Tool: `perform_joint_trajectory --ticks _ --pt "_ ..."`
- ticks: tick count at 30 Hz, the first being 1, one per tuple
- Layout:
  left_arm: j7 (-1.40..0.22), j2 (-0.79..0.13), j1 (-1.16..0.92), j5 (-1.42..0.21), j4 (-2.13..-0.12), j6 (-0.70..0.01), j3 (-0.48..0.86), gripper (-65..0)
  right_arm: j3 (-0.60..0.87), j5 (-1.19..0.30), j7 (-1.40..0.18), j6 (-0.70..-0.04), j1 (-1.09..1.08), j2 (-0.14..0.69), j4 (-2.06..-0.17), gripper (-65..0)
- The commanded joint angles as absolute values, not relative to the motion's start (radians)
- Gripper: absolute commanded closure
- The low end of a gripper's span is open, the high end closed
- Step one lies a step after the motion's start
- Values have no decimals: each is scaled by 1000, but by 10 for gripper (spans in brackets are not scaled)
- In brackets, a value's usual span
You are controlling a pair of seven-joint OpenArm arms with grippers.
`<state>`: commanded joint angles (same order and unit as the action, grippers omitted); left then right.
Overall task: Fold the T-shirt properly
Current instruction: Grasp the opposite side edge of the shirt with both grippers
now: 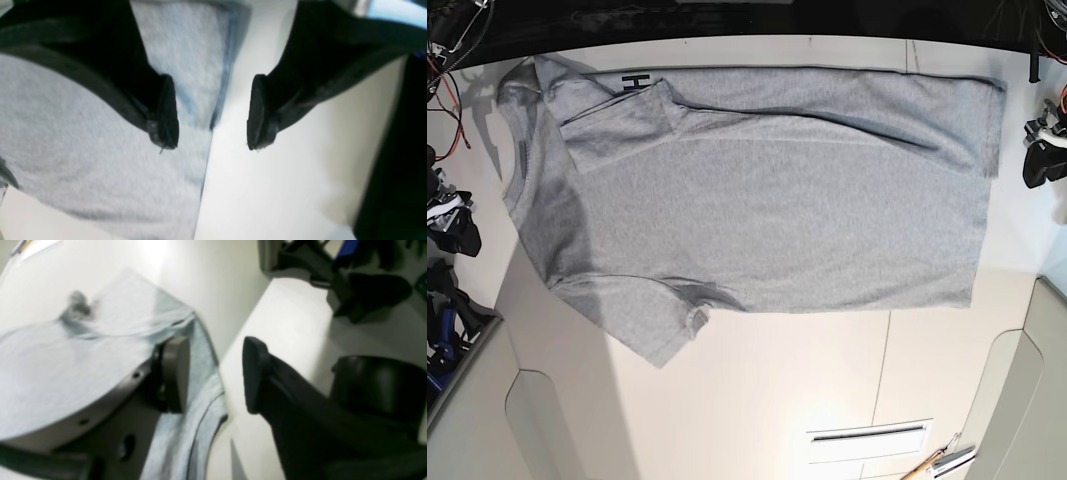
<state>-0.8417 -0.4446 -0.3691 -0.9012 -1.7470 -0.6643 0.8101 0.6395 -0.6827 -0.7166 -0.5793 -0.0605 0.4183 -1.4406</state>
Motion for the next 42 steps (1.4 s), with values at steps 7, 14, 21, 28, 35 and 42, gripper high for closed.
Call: perform_joint_trajectory --ticks 7,14,21,28,35,42 --pt "-823 -469 -266 -842 -1723 -632 745 -362 527 -568 -596 -580 -288 418 -1149 -257" --pt "-774 -512 -82 -726 -1494 -613 575 -362 452 -496 -535 -580 -443 418 -897 -347" --pt "-697 -551 123 -702 -1185 -614 455 -362 370 -474 -513 -580 -440 414 -827 -346" --pt "-632 -551 274 -661 -971 -614 347 -362 370 -476 -517 -580 -440 412 -827 -346" --pt "-596 -522 364 -642 -805 -614 334 -361 370 -490 -540 -580 -434 412 -827 -346" --pt "-579 -478 385 -632 -761 -615 334 -361 370 -524 -562 -583 -387 380 -827 -345"
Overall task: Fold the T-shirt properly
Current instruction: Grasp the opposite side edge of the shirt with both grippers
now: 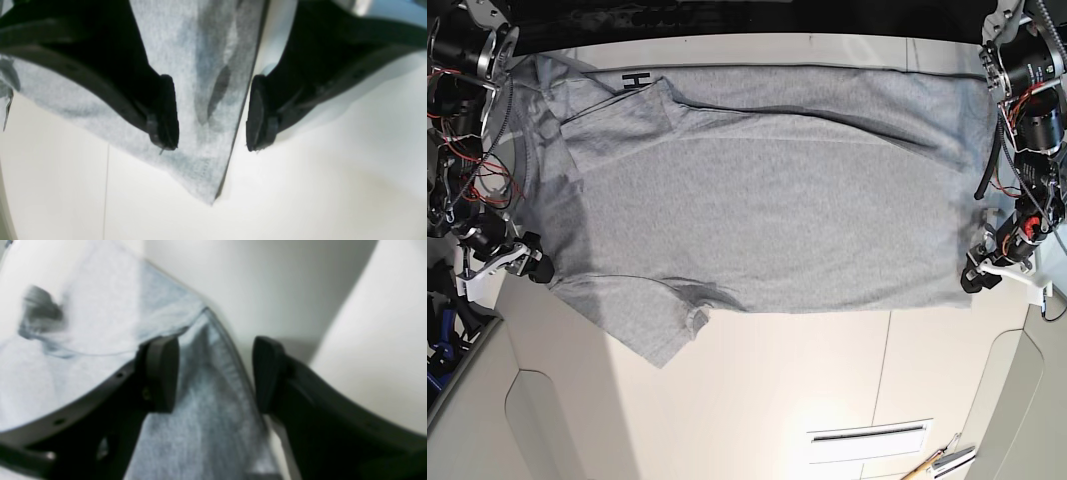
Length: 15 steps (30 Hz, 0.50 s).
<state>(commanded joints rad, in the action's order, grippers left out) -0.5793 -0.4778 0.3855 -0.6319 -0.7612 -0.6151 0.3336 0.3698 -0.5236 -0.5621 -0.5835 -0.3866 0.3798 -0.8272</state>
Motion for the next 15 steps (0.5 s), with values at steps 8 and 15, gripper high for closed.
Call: perform_joint_trajectory --ticks 8,15 --pt "-580 -441 405 -635 -761 -617 333 -361 370 -524 -558 -585 -374 321 -829 -345" --pt "-579 -432 430 -631 -761 -617 333 -161 370 -523 -558 -584 -374 316 -829 -279"
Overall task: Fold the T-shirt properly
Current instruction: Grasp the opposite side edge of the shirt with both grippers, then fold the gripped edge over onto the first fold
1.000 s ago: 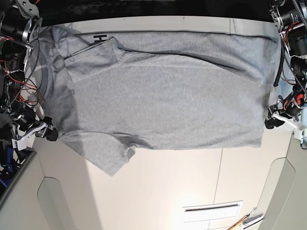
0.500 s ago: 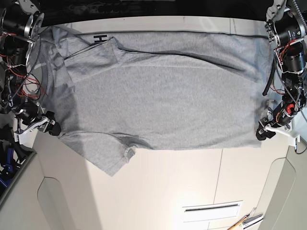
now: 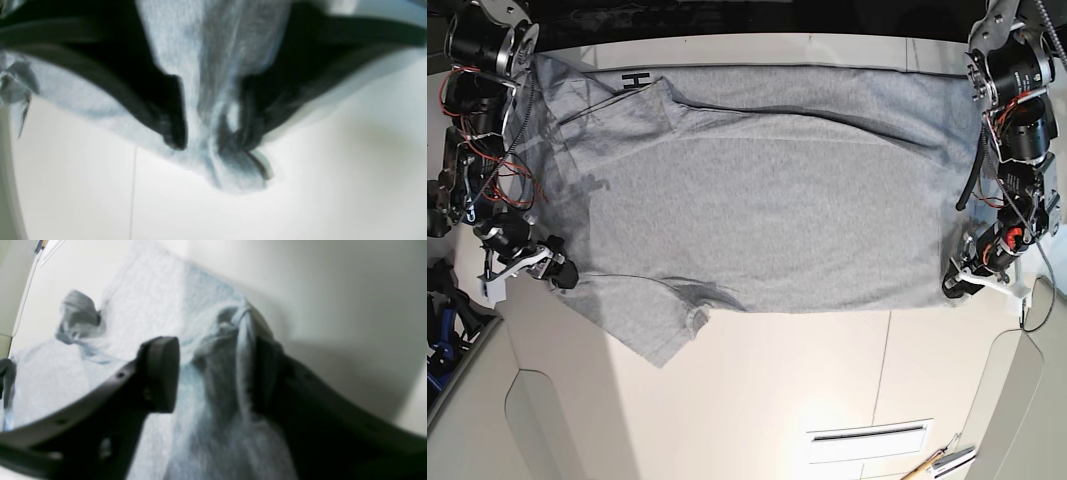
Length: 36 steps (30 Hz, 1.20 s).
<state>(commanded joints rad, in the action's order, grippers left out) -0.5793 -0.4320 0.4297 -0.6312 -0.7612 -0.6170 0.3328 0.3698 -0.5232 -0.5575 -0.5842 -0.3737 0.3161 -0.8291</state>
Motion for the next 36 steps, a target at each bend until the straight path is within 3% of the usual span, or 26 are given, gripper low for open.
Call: perform_joint_trajectory --ticks 3,4,8,12,21,36 --pt "-579 -433 432 -631 -761 -617 333 0 370 -524 -556 -584 -376 316 -829 -80" --pt "-579 -433 432 -631 -762 -617 333 0 370 -524 -553 -584 -378 316 -830 -6" --pt "-580 -439 432 -632 -771 -626 333 0 370 -523 -554 -585 -402 316 -847 0" --pt "-620 -461 431 -658 -818 -694 333 0 370 -524 -575 -588 -426 319 -873 0" --pt "-824 -476 403 -774 -952 -698 333 0 370 -613 -714 -592 -408 356 -1018 0" --pt "-881 -569 62 -811 -1401 -698 335 0 407 -732 -760 -603 -93 432 -1364 0"
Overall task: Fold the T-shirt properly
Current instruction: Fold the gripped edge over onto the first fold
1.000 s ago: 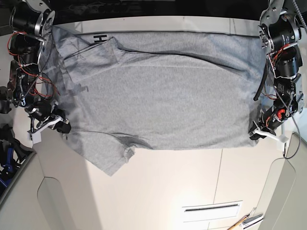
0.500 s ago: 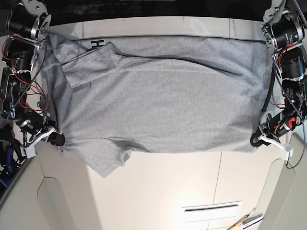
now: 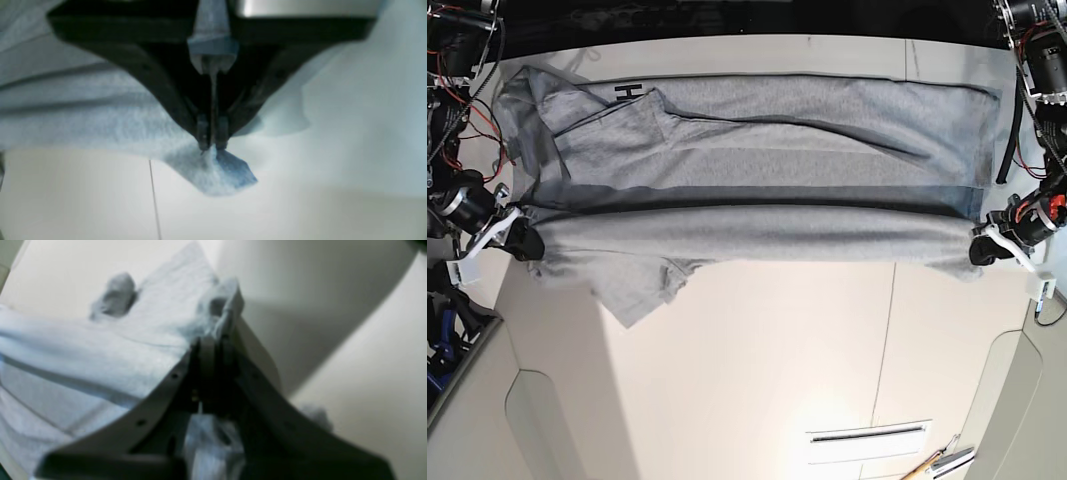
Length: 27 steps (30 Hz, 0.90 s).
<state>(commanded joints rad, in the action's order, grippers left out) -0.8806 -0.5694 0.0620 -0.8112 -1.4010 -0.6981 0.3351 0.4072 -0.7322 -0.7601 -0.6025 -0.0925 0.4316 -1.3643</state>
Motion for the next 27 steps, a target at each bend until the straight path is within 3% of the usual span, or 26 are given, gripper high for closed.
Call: perform_joint_trajectory --ticks 10,26,27 --pt "-881 -579 -112 -810 -1545 -698 337 0 459 -797 -767 -603 69 432 -1404 0" --pt "-903 -548 -236 -781 -1587 -698 337 0 459 -746 -759 -587 181 389 -1396 0" --pt "-902 -542 -236 -781 -1588 -698 337 0 459 -736 -759 -587 181 381 -1396 -46"
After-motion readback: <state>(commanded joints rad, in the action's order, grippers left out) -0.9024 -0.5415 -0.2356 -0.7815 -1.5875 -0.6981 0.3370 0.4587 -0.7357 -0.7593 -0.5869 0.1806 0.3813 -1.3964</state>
